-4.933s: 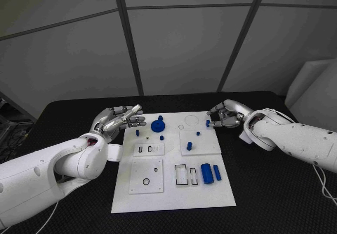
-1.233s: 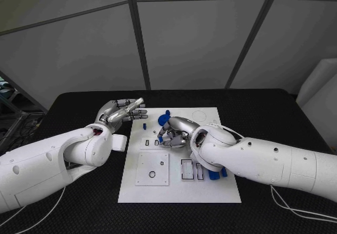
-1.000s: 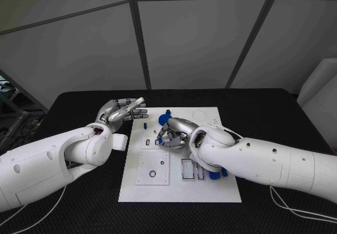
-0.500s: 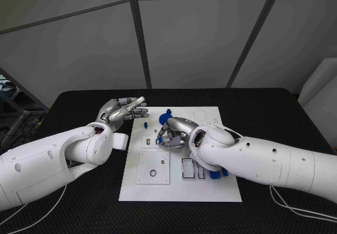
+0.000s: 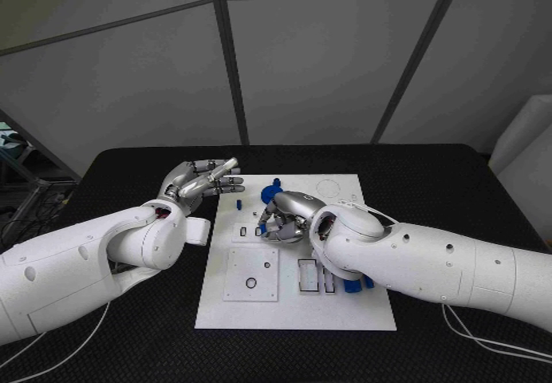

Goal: Assemble the parts on the task board

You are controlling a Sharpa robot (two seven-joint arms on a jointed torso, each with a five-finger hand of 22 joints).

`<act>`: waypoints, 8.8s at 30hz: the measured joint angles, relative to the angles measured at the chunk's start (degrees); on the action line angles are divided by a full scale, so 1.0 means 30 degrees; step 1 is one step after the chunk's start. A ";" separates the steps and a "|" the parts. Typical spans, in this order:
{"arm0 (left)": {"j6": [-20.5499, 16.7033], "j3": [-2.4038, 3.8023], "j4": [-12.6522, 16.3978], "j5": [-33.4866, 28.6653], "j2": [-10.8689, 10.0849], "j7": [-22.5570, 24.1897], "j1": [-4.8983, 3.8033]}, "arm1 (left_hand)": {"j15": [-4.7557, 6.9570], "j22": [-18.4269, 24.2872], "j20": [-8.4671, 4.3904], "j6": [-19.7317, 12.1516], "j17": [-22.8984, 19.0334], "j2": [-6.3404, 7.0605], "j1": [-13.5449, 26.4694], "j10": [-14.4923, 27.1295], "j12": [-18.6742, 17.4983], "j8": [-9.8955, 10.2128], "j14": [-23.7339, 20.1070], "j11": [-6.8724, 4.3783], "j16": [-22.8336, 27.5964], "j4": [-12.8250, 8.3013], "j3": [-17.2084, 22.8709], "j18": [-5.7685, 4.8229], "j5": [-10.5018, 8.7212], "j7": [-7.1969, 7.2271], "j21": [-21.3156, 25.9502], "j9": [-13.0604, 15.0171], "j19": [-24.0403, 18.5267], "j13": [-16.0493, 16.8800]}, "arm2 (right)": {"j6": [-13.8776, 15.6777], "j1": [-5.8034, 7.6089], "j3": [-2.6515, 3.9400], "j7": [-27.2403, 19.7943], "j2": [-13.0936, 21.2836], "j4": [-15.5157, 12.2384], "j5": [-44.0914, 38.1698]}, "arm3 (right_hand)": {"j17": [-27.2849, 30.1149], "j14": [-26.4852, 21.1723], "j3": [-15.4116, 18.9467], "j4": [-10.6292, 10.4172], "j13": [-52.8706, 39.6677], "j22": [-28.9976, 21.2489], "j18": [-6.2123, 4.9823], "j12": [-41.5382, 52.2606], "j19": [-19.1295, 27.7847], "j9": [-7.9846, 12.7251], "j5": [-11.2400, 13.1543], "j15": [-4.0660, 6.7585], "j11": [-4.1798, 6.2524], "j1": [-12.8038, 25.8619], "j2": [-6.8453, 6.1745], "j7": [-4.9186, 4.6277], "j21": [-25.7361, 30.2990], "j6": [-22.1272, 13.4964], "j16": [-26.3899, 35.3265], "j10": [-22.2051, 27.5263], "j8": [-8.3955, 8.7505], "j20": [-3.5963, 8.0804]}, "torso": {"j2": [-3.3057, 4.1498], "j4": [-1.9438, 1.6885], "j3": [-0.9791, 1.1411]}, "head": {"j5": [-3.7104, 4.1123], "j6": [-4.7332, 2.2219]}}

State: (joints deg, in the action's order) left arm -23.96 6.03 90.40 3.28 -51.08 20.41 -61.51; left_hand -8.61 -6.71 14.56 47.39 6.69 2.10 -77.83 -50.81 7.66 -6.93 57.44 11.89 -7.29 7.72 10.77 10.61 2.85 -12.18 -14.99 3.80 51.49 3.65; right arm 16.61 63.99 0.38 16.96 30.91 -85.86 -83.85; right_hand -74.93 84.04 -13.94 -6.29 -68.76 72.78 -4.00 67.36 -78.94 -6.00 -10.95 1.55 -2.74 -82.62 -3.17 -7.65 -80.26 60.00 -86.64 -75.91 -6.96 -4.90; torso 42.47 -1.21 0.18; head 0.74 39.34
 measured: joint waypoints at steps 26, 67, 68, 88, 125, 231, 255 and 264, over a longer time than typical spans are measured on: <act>0.0001 0.0000 -0.0007 0.0002 0.0010 -0.0003 0.0000 | 0.0000 -0.0003 0.0000 0.0000 0.0000 0.0000 0.0000 0.0000 0.0000 0.0000 0.0000 0.0000 -0.0006 0.0001 -0.0001 -0.0001 0.0000 0.0000 0.0000 0.0000 0.0000 0.0000 | -0.0369 -0.0014 0.0011 0.0614 -0.0047 0.0080 -0.0578 | 0.0004 -0.0001 -0.0050 -0.0050 0.0484 -0.0216 0.0001 -0.0513 0.0140 0.0223 -0.0006 -0.0142 -0.0288 0.0455 -0.0449 -0.0360 0.0221 -0.0807 0.0000 0.0476 0.0398 -0.0140 | 0.0009 0.0015 0.0005 | 0.0020 0.0051; 0.0047 -0.0002 -0.0016 0.0004 0.0018 -0.0067 0.0000 | 0.0000 -0.0006 0.0000 0.0000 -0.0001 0.0000 0.0000 0.0000 0.0000 0.0000 0.0000 -0.0001 -0.0008 0.0001 -0.0001 -0.0001 0.0000 0.0000 0.0000 0.0000 0.0000 0.0000 | 0.0080 -0.0165 -0.0060 0.0544 -0.0043 0.0044 -0.0597 | 0.0007 -0.0002 0.1559 -0.0906 0.1041 -0.0413 -0.0001 -0.1048 0.0332 0.0681 -0.0121 -0.0554 -0.0794 0.1432 -0.1429 -0.0884 0.0445 -0.3282 0.0000 0.1254 0.0893 -0.0494 | -0.0002 0.0020 0.0007 | 0.0062 -0.0004; 0.0051 -0.0002 -0.0017 0.0004 0.0019 -0.0069 0.0000 | 0.0000 -0.0005 0.0000 0.0000 -0.0001 0.0000 0.0000 0.0000 0.0000 0.0000 0.0000 0.0000 -0.0008 0.0001 -0.0002 -0.0001 0.0000 0.0000 0.0000 0.0000 0.0000 0.0000 | 0.0176 -0.0195 -0.0068 0.0518 0.0000 -0.0002 -0.0590 | 0.0007 -0.0002 0.1684 -0.0942 0.1017 -0.0401 -0.0001 -0.0986 0.0275 0.0678 -0.0188 -0.0554 -0.0794 0.1377 -0.1483 -0.0869 0.0445 -0.3378 0.0000 0.1254 0.0895 -0.0551 | -0.0002 0.0020 0.0009 | 0.0062 -0.0007; 0.0082 -0.0002 -0.0477 0.0772 0.0117 -0.0505 0.0001 | 0.0585 -0.0083 -0.0437 0.1767 0.0518 -0.0148 0.0470 -0.2549 0.0825 -0.0369 0.1480 -0.1006 -0.0301 -0.0438 0.0218 -0.0002 0.0000 0.0457 -0.0374 0.0057 0.1021 0.0170 | 0.2641 -0.0273 -0.0063 -0.1528 0.2389 -0.2448 -0.0152 | 0.0008 0.0000 0.3074 -0.1738 0.0854 -0.0184 0.0001 -0.0492 0.0206 0.0653 -0.0331 -0.0688 -0.0794 0.0847 -0.1756 -0.0822 0.0445 -0.3884 -0.0125 0.1252 0.0576 -0.0619 | -0.0071 0.0060 0.0022 | 0.0015 -0.0350; 0.8242 -0.0482 -0.2573 1.4110 0.2028 -1.4821 -0.3067 | 0.3861 -2.0628 -0.3900 0.3654 2.2763 -0.0841 0.3306 -0.7016 1.7877 -0.5839 0.8839 -0.3919 -2.5901 0.2891 -0.4542 -0.2236 0.0005 0.2428 -2.0355 0.3806 1.0044 1.5902 | 0.0404 0.2347 0.1400 -0.9060 0.5741 -0.0169 1.2103 | 1.7738 -0.3165 0.1193 -0.2646 1.9745 -1.7665 -0.1940 -2.1203 0.7838 0.0622 -0.1037 -0.1330 -0.0964 -0.0501 -0.1105 -0.0659 1.7831 0.0261 2.4900 0.1481 0.0920 -0.1436 | -0.1399 0.0388 0.0319 | -0.0613 0.0222; 1.3231 -0.2458 -0.5855 1.8032 0.6124 -1.6959 -0.4065 | 0.3859 -2.1368 -0.3791 0.2387 2.2753 -0.1958 0.2663 -0.6138 1.7860 -0.7838 0.8837 -0.3822 -2.5456 0.2636 -0.6325 -0.2229 0.0223 0.2662 -2.0561 0.7026 0.9586 1.6209 | 0.0061 0.2359 0.1376 -0.8186 0.4405 0.0922 1.0202 | 1.9269 -0.3858 0.2911 -0.2155 2.1342 -1.9510 -0.1934 -2.1202 0.7954 0.0642 -0.1115 -0.2157 -0.1647 0.0229 -0.0924 -0.1107 2.0551 -0.0187 2.7616 0.2308 0.1064 -0.2083 | -0.1249 0.0449 0.0335 | -0.0450 0.1122; 1.3599 -0.2463 -0.6178 1.7483 0.6404 -1.6965 -0.4065 | 0.3859 -2.1467 -0.3791 0.2249 2.2752 -0.2088 0.2383 -0.6137 1.7859 -0.7988 0.8837 -0.3820 -2.5456 0.2532 -0.6221 -0.2228 0.0298 0.2662 -2.0637 0.7235 0.9586 1.6207 | -0.0090 0.2357 0.1375 -0.8142 0.4285 0.1019 1.0197 | 1.9296 -0.3858 0.2910 -0.2155 2.1355 -1.9534 -0.1936 -2.1202 0.7953 0.0641 -0.1116 -0.2156 -0.1646 0.0228 -0.0925 -0.1107 2.0550 -0.0187 2.7615 0.2307 0.1063 -0.2082 | -0.1238 0.0449 0.0333 | -0.0423 0.1192; 1.3727 -0.2463 -0.6415 1.7312 0.6549 -1.6966 -0.4065 | 0.3858 -2.1560 -0.3791 0.2250 2.2752 -0.2211 0.2261 -0.6178 1.7941 -0.8062 0.8837 -0.3861 -2.5456 0.2426 -0.6114 -0.2229 0.0298 0.2663 -2.0711 0.7367 0.9585 1.6284 | -0.0144 0.2357 0.1375 -0.8132 0.4252 0.1044 1.0195 | 1.9320 -0.3858 0.2909 -0.2155 2.1354 -1.9557 -0.1933 -2.1202 0.7953 0.0641 -0.1116 -0.2156 -0.1646 0.0145 -0.0842 -0.1107 2.0622 -0.0187 2.7615 0.2307 0.1063 -0.2082 | -0.1236 0.0449 0.0333 | -0.0397 0.1227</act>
State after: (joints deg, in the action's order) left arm 17.23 -1.36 71.15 55.21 -31.44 -30.49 -73.70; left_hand 2.97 -71.39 3.18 54.14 74.94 -4.54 -71.05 -69.34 61.49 -31.12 83.95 0.31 -83.66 15.00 -7.57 3.92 3.74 -4.19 -77.12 25.90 80.25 52.50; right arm 16.18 71.06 4.50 -7.44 43.66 -82.72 -53.27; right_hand -16.97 72.47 -5.22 -12.76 -4.69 14.12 -9.80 3.75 -55.08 -4.08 -14.29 -4.92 -7.68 -82.19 -5.69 -10.97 -18.39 59.44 -3.79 -68.98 -3.77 -11.15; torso 38.76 0.14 1.18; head -0.45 43.02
